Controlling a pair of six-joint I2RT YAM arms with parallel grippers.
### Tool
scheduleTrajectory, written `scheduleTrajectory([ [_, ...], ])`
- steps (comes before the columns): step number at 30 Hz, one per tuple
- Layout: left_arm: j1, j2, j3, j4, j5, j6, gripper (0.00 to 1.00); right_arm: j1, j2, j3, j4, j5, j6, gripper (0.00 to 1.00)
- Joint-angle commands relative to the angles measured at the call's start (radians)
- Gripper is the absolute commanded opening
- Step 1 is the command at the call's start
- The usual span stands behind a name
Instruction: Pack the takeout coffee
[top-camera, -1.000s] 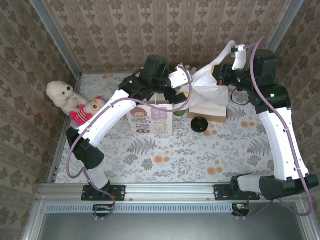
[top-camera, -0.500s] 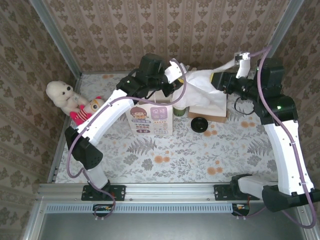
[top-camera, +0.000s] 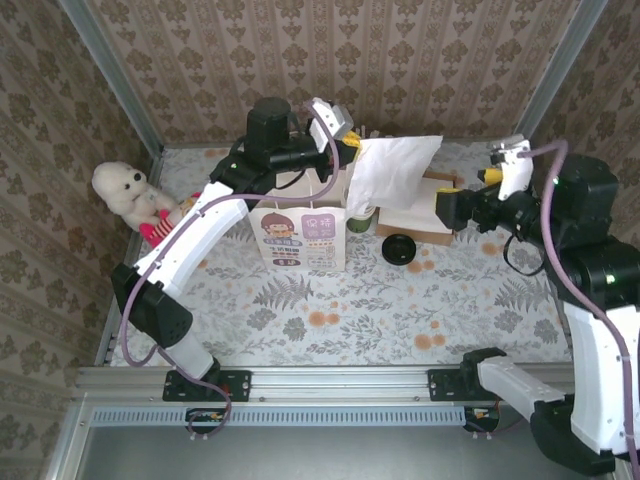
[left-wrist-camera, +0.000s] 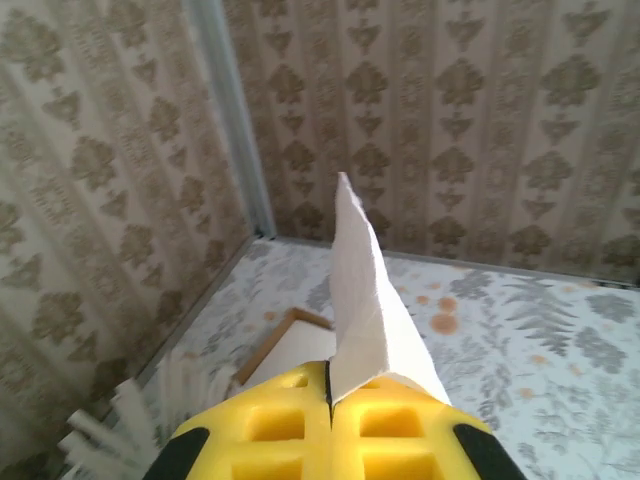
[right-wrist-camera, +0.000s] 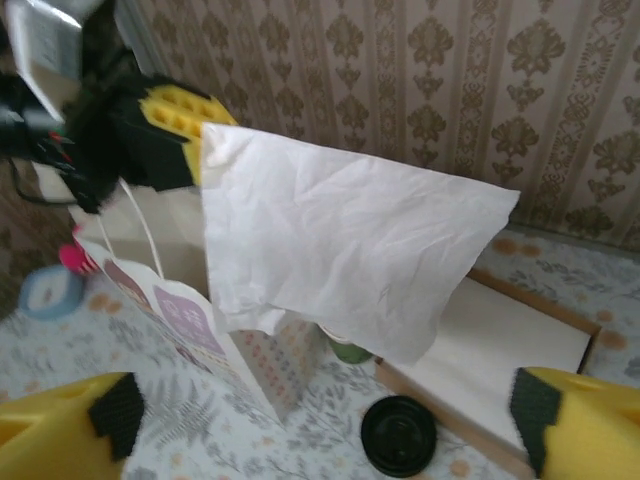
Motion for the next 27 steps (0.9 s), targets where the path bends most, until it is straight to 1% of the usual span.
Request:
scheduleTrajectory([
  [1, 0.007, -0.029, 0.031, -0.03, 0.195, 0.078, 0.0, 0.004, 0.136, 0.039, -0.037, -0.066, -0.252, 1.0],
  [4, 0.006, -0.027, 0.052, -0.079, 0.266, 0.124, 0.0, 0.005, 0.235, 0.124, -0.094, -0.112, -0.38, 1.0],
  [8, 0.006, -0.016, 0.085, -0.139, 0.328, 0.161, 0.0, 0.01, 0.331, 0.248, -0.13, -0.139, -0.478, 1.0],
  [9, 0.006, -0.013, 0.092, -0.147, 0.33, 0.166, 0.0, 0.015, 0.344, 0.28, -0.158, -0.158, -0.501, 1.0],
  [11, 0.004, -0.007, 0.103, -0.156, 0.335, 0.168, 0.0, 0.037, 0.419, 0.36, -0.272, -0.215, -0.582, 0.98],
  [15, 0.004, -0.002, 0.118, -0.156, 0.326, 0.163, 0.0, 0.099, 0.485, 0.383, -0.397, -0.261, -0.654, 0.93],
  [18, 0.004, 0.003, 0.127, -0.156, 0.302, 0.147, 0.0, 0.14, 0.52, 0.398, -0.459, -0.241, -0.667, 0.86],
  [19, 0.003, 0.003, 0.13, -0.155, 0.294, 0.141, 0.0, 0.147, 0.525, 0.4, -0.457, -0.221, -0.662, 0.78],
  [20, 0.003, 0.002, 0.134, -0.152, 0.288, 0.127, 0.0, 0.151, 0.525, 0.403, -0.441, -0.189, -0.638, 0.6],
  [21, 0.003, -0.003, 0.139, -0.157, 0.281, 0.114, 0.0, 0.153, 0.52, 0.408, -0.408, -0.148, -0.605, 0.36],
  [22, 0.004, -0.009, 0.145, -0.163, 0.27, 0.102, 0.0, 0.151, 0.511, 0.409, -0.383, -0.122, -0.579, 0.26],
  [23, 0.006, -0.024, 0.144, -0.169, 0.245, 0.084, 0.06, 0.151, 0.495, 0.408, -0.359, -0.109, -0.567, 0.21],
  [25, 0.01, -0.069, 0.132, -0.183, 0.192, 0.028, 0.37, 0.153, 0.464, 0.41, -0.309, -0.107, -0.529, 0.12],
  [26, 0.015, -0.103, 0.12, -0.197, 0.178, -0.005, 0.51, 0.156, 0.447, 0.411, -0.279, -0.1, -0.505, 0.05],
  [27, 0.023, -0.146, 0.093, -0.201, 0.18, -0.042, 0.64, 0.163, 0.432, 0.41, -0.252, -0.084, -0.483, 0.0],
])
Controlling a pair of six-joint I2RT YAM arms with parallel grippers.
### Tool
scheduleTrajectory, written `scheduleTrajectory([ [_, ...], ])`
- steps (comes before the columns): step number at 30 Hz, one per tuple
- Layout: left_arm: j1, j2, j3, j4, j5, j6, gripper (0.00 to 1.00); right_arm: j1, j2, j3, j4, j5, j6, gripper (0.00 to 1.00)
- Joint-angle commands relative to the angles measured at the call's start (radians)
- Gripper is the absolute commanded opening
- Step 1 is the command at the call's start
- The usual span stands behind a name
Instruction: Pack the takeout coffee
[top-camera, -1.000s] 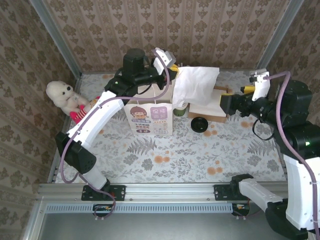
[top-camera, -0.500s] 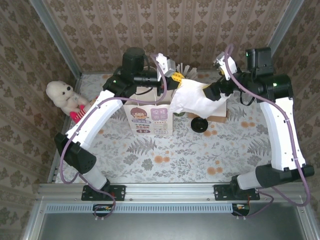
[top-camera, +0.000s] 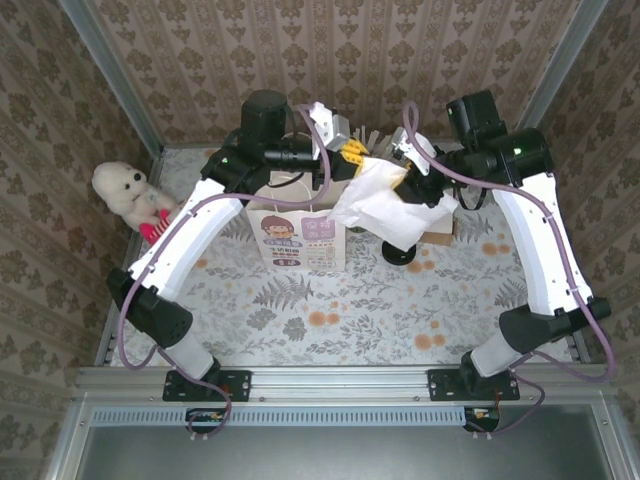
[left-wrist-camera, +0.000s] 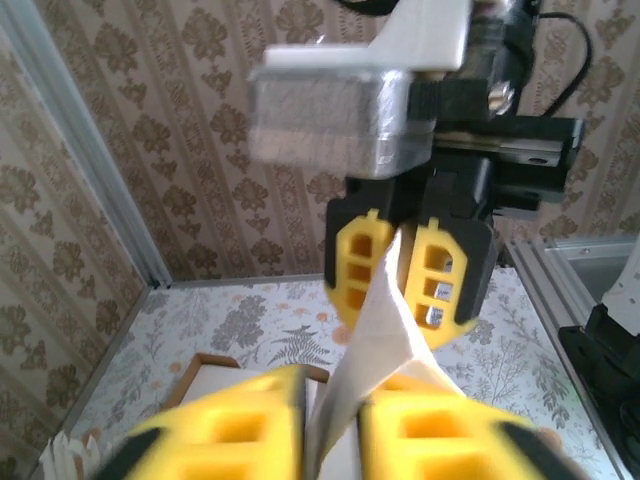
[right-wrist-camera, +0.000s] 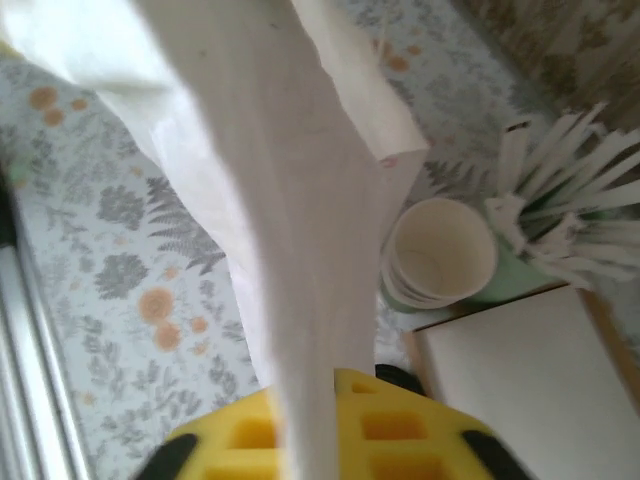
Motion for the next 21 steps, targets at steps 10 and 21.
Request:
scheduleTrajectory([
  [10, 0.086, -0.58, -0.392, -0.081, -0.791, -0.217, 1.0, 0.125, -0.067, 0.085, 0.324, 0.064, 0.22, 0.0],
  [21, 0.222, -0.623, -0.487, -0.115, -1.059, -0.365, 1.0, 0.291, 0.144, 0.21, 0.517, 0.147, 0.269, 0.0],
])
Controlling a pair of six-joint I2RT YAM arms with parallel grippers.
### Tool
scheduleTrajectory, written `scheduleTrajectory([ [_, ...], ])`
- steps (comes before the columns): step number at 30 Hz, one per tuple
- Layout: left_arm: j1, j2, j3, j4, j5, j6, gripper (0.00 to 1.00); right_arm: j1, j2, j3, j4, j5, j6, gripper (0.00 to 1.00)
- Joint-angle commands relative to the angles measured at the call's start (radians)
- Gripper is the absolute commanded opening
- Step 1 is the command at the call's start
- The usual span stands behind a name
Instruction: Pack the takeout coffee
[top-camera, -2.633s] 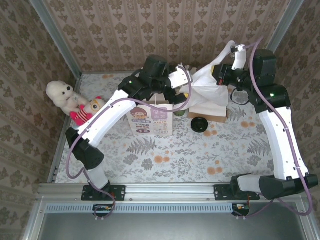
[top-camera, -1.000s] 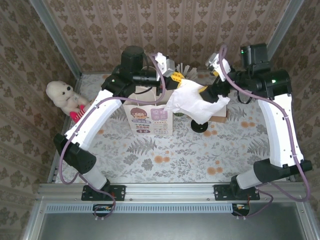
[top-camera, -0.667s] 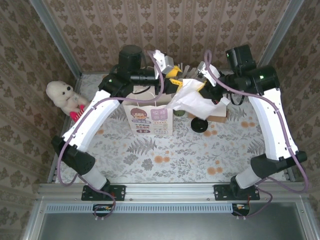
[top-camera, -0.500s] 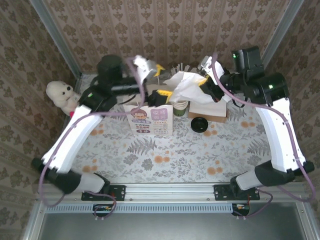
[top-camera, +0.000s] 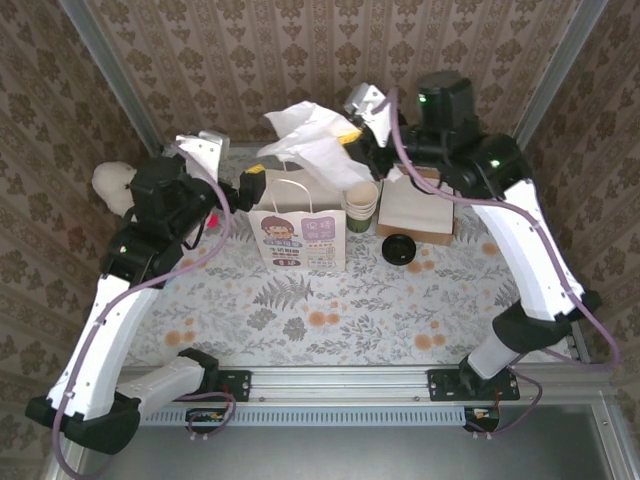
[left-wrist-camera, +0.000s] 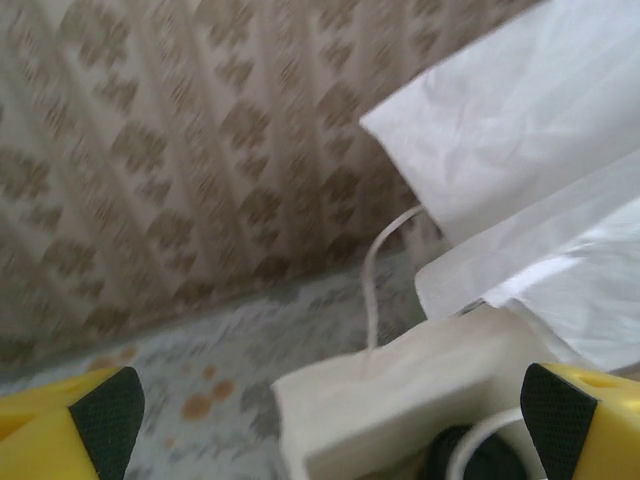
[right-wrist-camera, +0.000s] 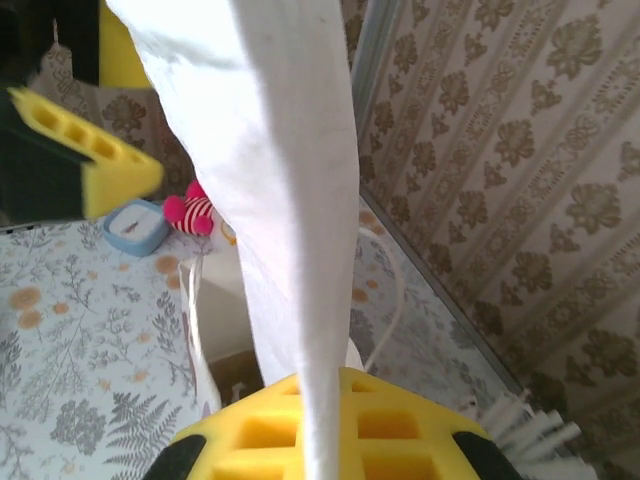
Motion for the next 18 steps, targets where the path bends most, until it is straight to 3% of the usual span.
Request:
scheduleTrajectory([
  [1, 0.035, -0.019, -0.016, -0.018, -0.163, -0.075, 1.0, 0.015, 0.073, 0.091, 0.069, 0.01, 0.049, 0.0],
  [5, 0.077, -0.038, -0.057, -0.024, -0.203, -0.121, 1.0, 0.015, 0.131, 0.112, 0.046, -0.117, 0.04, 0.0],
  [10, 0.125, -0.031, -0.068, -0.067, -0.214, -0.163, 1.0, 0.006, 0.19, 0.112, 0.0, -0.112, 0.004, 0.0],
  [18, 0.182, 0.001, -0.091, -0.104, -0.226, -0.221, 1.0, -0.006, 0.286, 0.166, -0.221, -0.19, -0.078, 0.0],
])
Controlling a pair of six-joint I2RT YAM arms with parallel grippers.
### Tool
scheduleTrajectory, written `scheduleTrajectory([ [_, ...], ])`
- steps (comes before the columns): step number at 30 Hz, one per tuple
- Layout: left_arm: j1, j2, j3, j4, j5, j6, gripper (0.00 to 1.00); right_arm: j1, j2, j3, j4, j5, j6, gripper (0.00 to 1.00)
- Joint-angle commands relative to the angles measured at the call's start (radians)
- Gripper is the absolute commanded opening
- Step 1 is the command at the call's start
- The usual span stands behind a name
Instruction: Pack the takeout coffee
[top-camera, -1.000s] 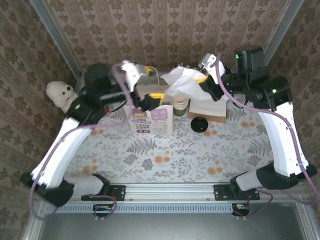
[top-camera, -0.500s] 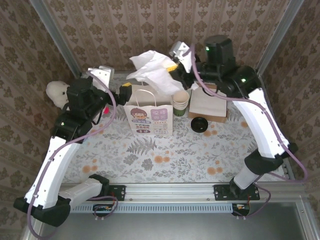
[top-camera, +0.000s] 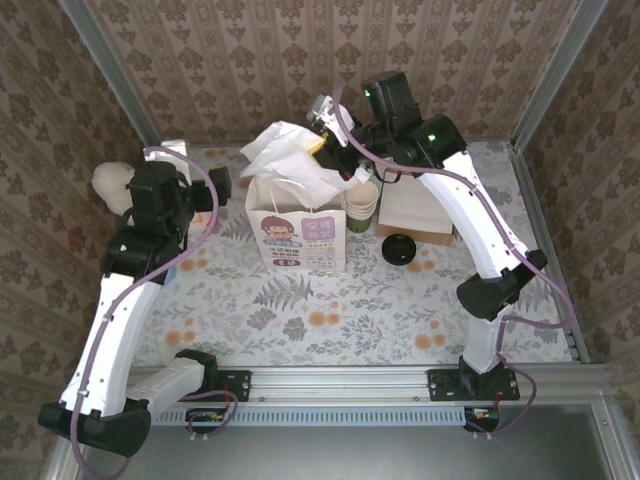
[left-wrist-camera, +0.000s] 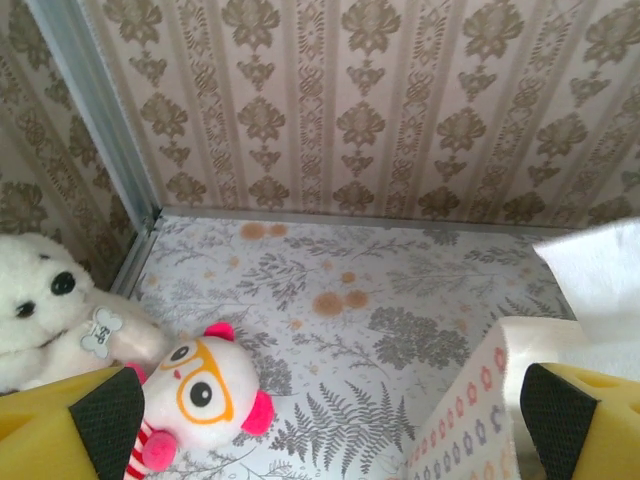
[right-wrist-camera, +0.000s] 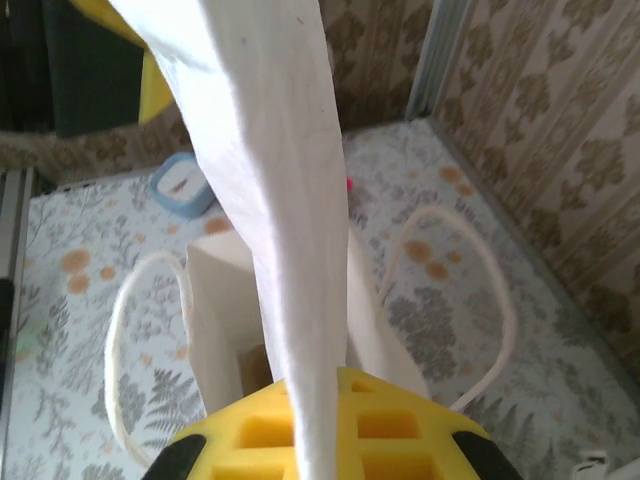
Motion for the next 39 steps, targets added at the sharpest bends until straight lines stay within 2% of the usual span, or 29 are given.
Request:
scheduleTrajectory([
  [1, 0.033, 0.013, -0.02, -0.033, -0.011, -0.061, 1.0, -0.003, 0.043, 0.043, -0.139, -0.048, -0.048, 0.0],
  [7, 0.131, 0.044, -0.073, 0.007, 0.044, -0.129, 1.0, 0.0, 0.173, 0.205, -0.305, -0.018, -0.043, 0.0],
  [17, 0.247, 0.164, -0.135, 0.037, 0.091, -0.261, 1.0, 0.011, 0.26, 0.223, -0.276, 0.066, 0.2, 0.0],
  [22, 0.257, 0.225, -0.139, 0.041, 0.148, -0.302, 1.0, 0.024, 0.298, 0.226, -0.289, 0.083, 0.212, 0.0],
  [33, 0.257, 0.261, -0.156, 0.028, 0.223, -0.327, 1.0, 0.031, 0.357, 0.235, -0.26, 0.104, 0.209, 0.0],
  [35, 0.257, 0.264, -0.156, 0.029, 0.24, -0.334, 1.0, 0.032, 0.338, 0.241, -0.272, 0.093, 0.202, 0.03],
  [37, 0.254, 0.27, -0.155, 0.037, 0.268, -0.341, 1.0, 0.044, 0.316, 0.239, -0.285, 0.137, 0.179, 0.1],
  [39, 0.246, 0.279, -0.153, 0.044, 0.278, -0.347, 1.0, 0.055, 0.297, 0.229, -0.287, 0.24, 0.165, 0.31],
])
